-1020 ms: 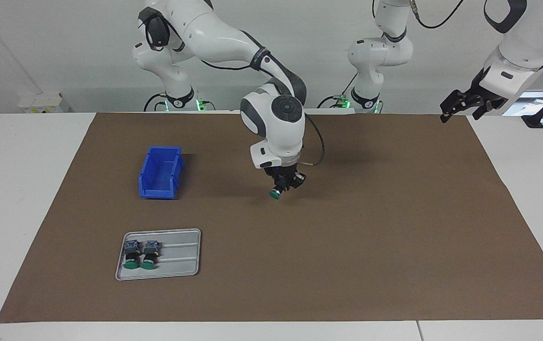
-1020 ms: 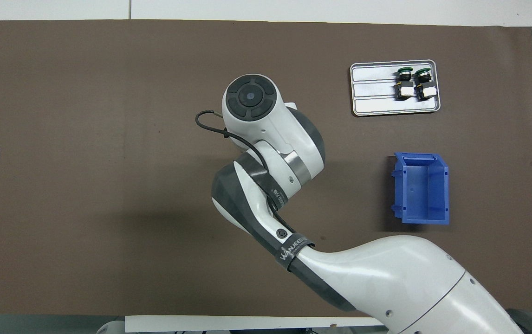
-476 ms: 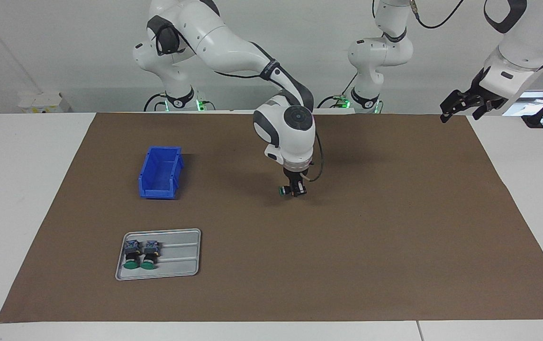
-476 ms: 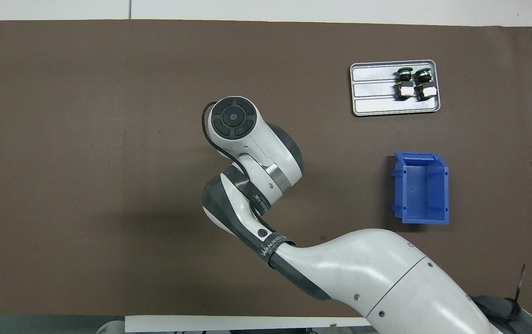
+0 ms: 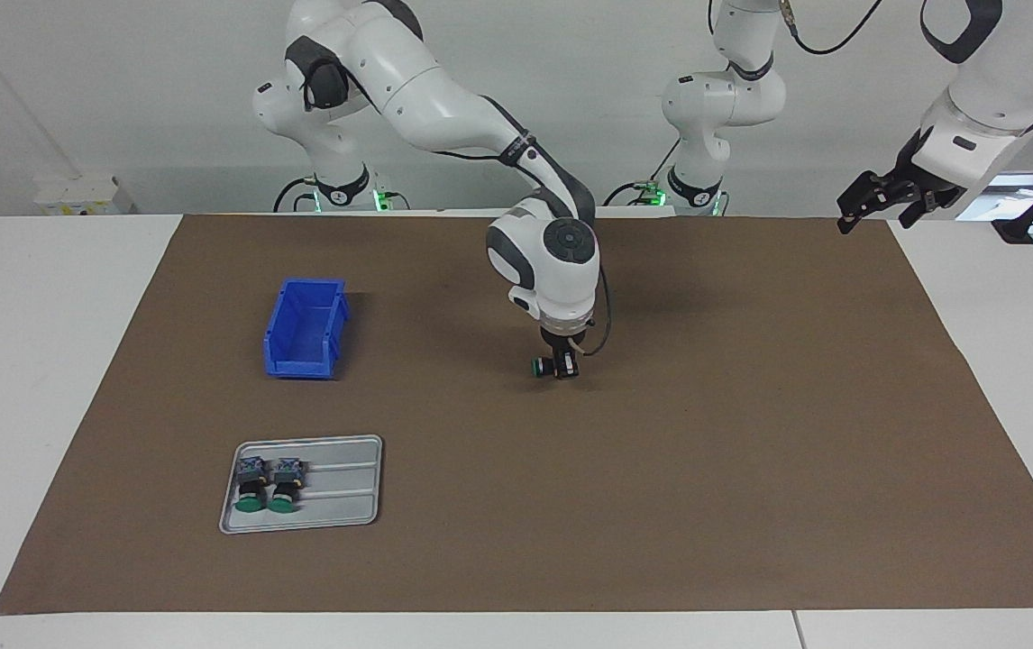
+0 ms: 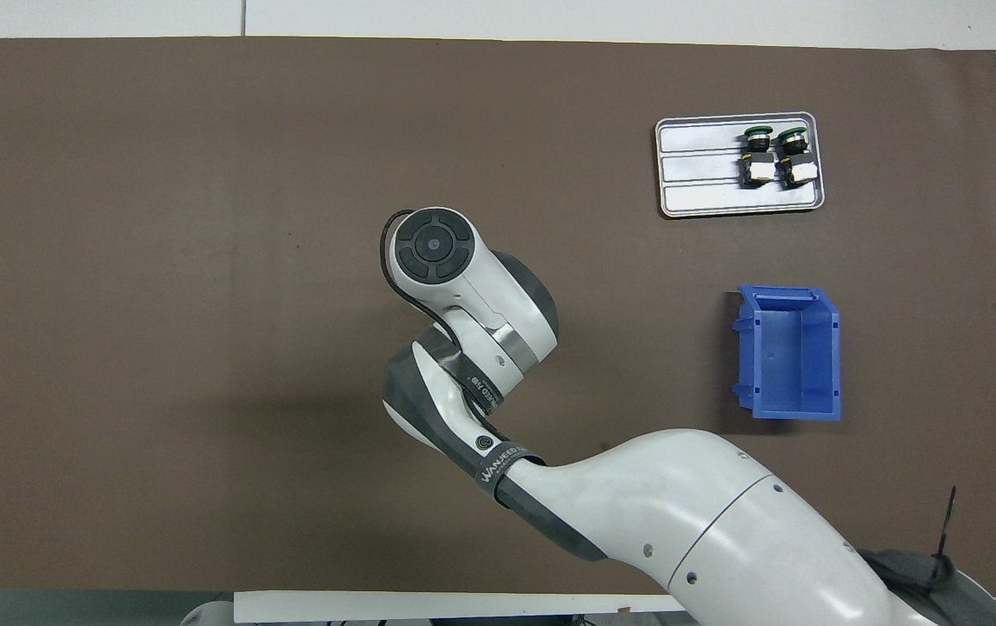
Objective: Place and press button with both arms
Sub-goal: 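Carry the green button to the table center and lower it, then open the right gripper and withdraw it to the rest pose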
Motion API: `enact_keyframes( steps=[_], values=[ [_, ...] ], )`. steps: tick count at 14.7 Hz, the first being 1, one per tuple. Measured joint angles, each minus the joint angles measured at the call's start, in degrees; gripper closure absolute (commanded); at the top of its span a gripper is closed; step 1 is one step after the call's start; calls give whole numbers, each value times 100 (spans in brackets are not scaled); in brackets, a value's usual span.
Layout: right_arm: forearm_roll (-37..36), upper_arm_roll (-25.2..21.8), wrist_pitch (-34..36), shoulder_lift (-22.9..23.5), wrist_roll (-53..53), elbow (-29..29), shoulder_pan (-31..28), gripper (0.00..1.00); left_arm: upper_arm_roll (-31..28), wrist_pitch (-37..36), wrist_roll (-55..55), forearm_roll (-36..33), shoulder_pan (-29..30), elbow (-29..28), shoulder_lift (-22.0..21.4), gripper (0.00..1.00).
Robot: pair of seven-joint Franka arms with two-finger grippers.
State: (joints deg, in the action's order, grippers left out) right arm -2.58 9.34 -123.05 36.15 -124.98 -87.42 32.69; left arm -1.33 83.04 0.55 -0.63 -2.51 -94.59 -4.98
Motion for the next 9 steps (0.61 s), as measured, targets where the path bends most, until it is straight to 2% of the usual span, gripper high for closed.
enact_keyframes(
  steps=[2, 4, 6, 9],
  values=[
    [-6, -8, 0, -33, 0, 25, -6, 1, 0, 0, 0, 0, 0, 0, 0, 0],
    [-18, -47, 32, -271, 0, 120, -110, 1, 0, 0, 0, 0, 0, 0, 0, 0],
    [-23, -61, 291, -760, 124, 187, -434, 1, 0, 0, 0, 0, 0, 0, 0, 0],
    [-16, -60, 1002, -1608, 1005, 194, -1096, 1, 0, 0, 0, 0, 0, 0, 0, 0]
  ],
)
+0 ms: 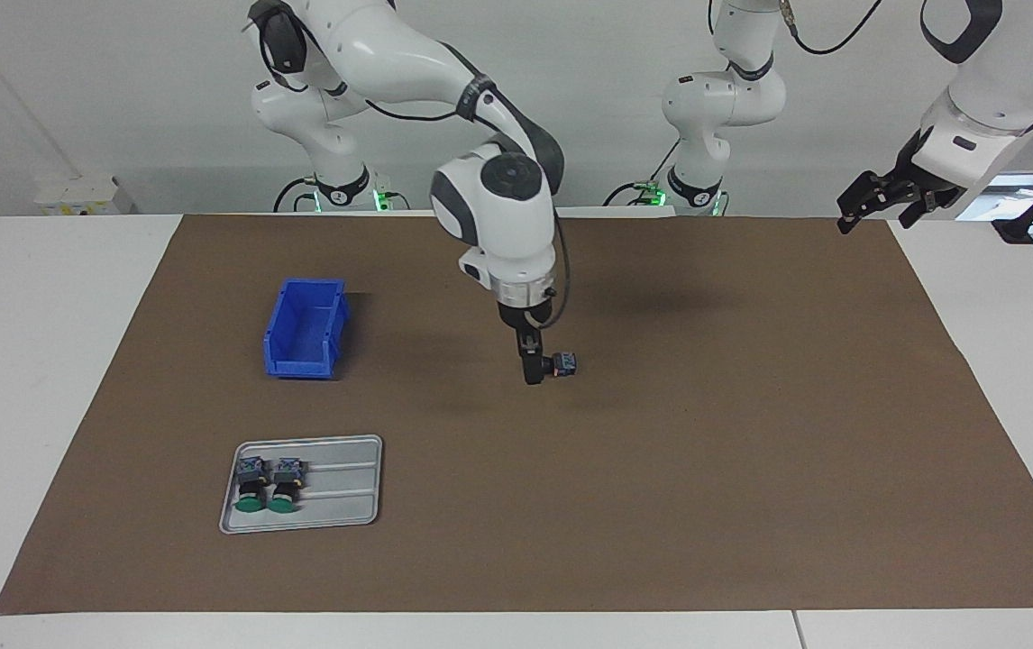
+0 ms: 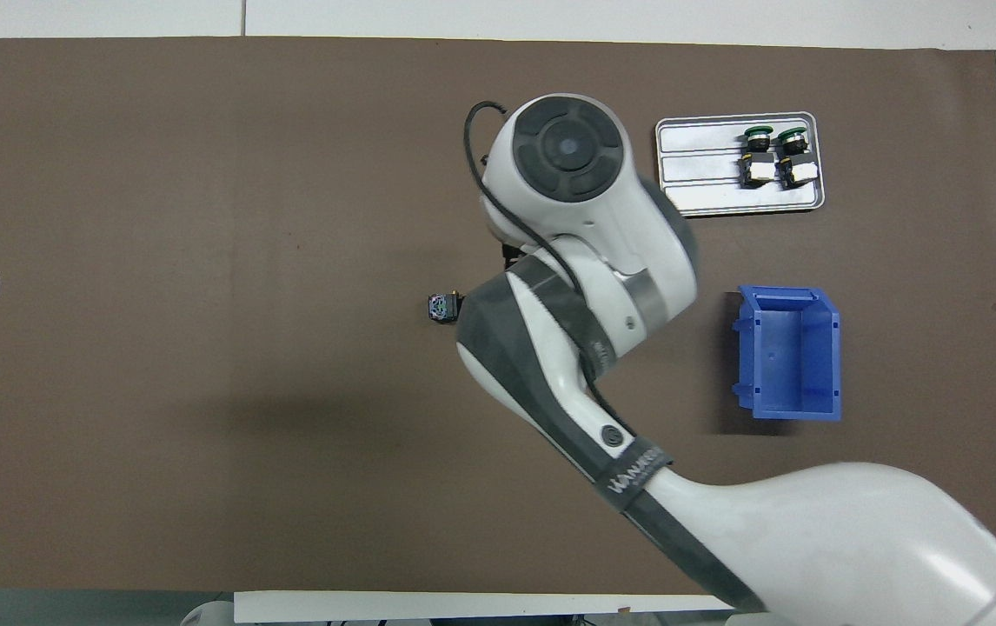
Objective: Place and press button with both arms
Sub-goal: 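Open the right gripper and withdraw it to the rest pose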
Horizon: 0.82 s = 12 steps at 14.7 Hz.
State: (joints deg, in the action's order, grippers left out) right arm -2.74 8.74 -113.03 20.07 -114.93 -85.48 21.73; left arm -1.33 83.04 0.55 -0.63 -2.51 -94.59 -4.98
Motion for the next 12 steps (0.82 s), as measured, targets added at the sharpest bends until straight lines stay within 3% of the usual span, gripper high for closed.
enact_keyframes(
  steps=[6, 12],
  values=[
    [21, -1, 1517, -1005, 2621, -13, -964, 1, 0, 0, 0, 0, 0, 0, 0, 0],
    [142, -13, 2520, -1745, 5464, -16, -1903, 1, 1, -6, 0, 0, -1, 0, 0, 0]
  ],
)
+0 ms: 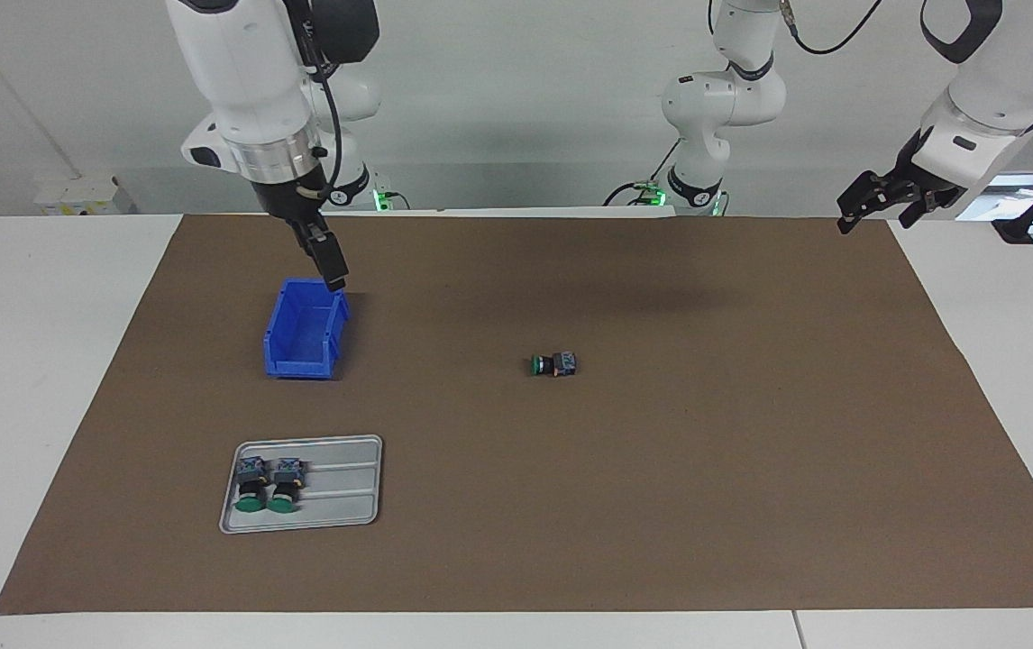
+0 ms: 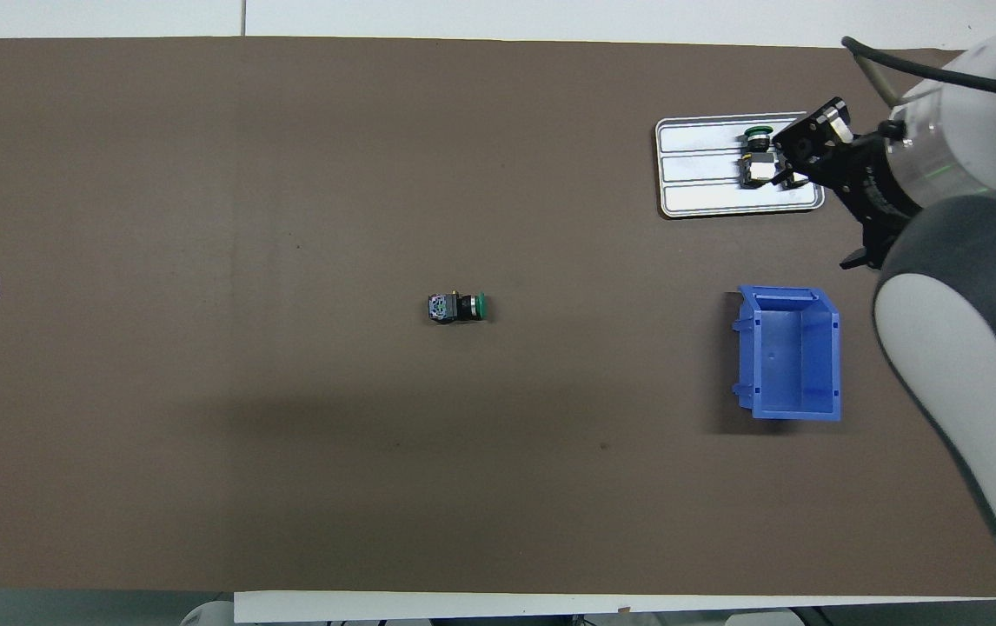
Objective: Place and press button with both arms
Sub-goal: 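Open the right gripper and withdraw it to the rest pose, then move the left gripper over the green button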
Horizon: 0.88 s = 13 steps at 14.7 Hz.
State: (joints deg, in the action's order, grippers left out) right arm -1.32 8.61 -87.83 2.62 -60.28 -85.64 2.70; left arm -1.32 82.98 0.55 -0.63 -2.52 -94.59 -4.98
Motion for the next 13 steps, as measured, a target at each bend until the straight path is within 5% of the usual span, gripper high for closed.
enact_keyframes(
  steps=[8, 13],
  values=[
    [-69, -152, 685, -94, 4840, -34, -767, 1, 144, -22, 0, 2, -93, 0, -13, 0],
    [-80, -148, 799, -106, 5883, -83, -873, 1, 202, -20, 729, 16, -412, -19, -16, 0]
  ],
)
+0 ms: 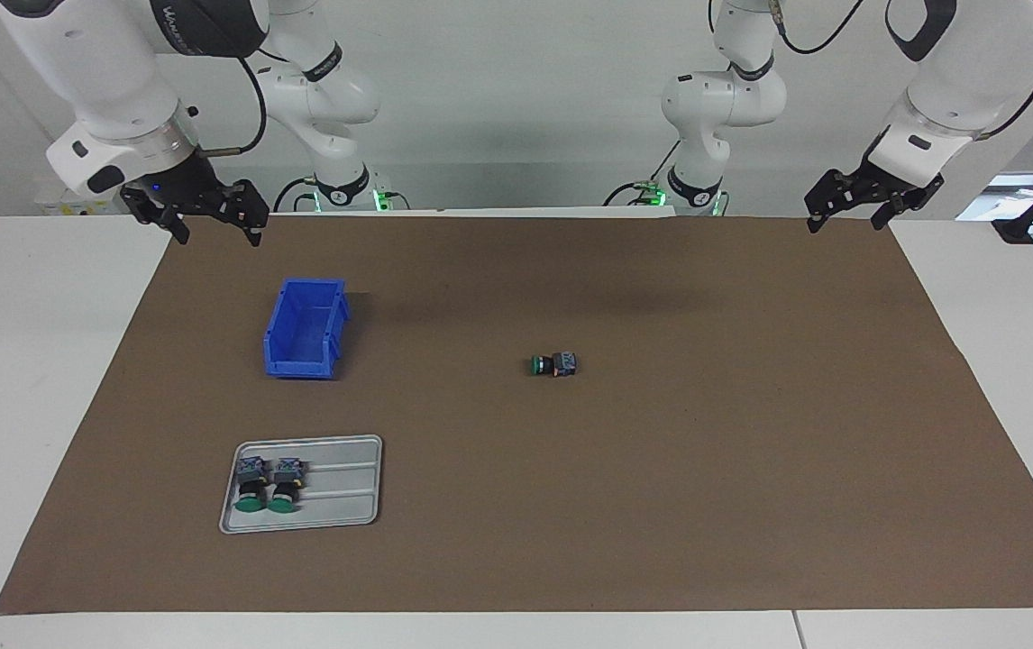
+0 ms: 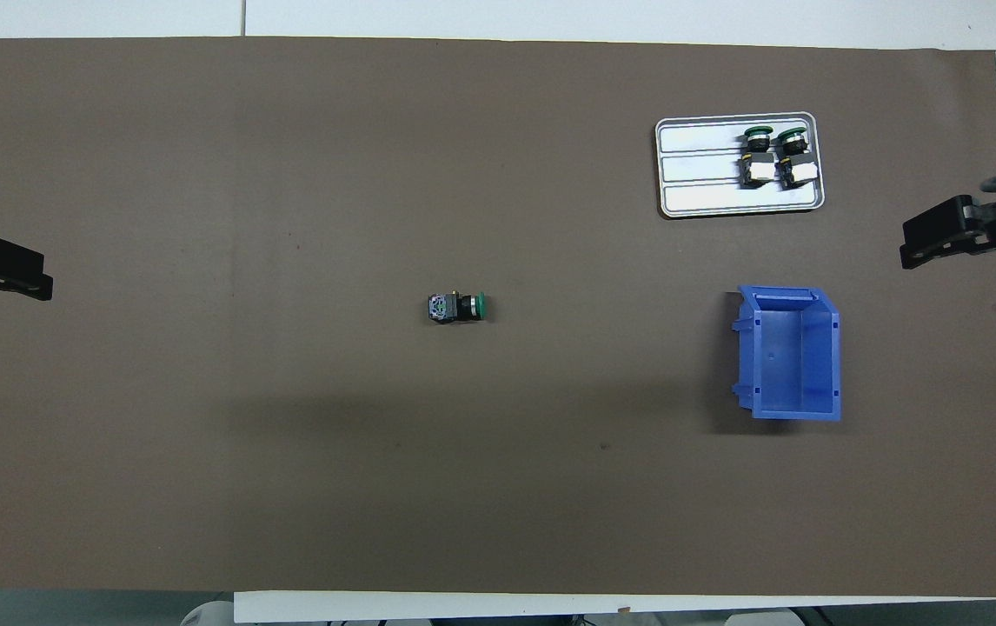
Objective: Place and press button with both arms
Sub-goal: 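Move the left gripper over the green button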
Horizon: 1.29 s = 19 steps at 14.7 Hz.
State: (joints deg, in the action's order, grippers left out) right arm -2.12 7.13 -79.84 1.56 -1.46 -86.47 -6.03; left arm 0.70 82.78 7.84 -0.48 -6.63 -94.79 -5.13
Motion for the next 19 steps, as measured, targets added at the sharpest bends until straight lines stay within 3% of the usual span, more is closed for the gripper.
enact_keyframes(
  steps=[8, 19],
  values=[
    [-64, 7, 5, -5, 60, -24, 0, 1, 52, 580, 3525, 278, -1031, -476, 60, 0],
    [-63, 13, 5, -12, 60, -61, 12, 1, 76, 2159, 7244, 612, -2378, -700, 1172, 0]
  ],
)
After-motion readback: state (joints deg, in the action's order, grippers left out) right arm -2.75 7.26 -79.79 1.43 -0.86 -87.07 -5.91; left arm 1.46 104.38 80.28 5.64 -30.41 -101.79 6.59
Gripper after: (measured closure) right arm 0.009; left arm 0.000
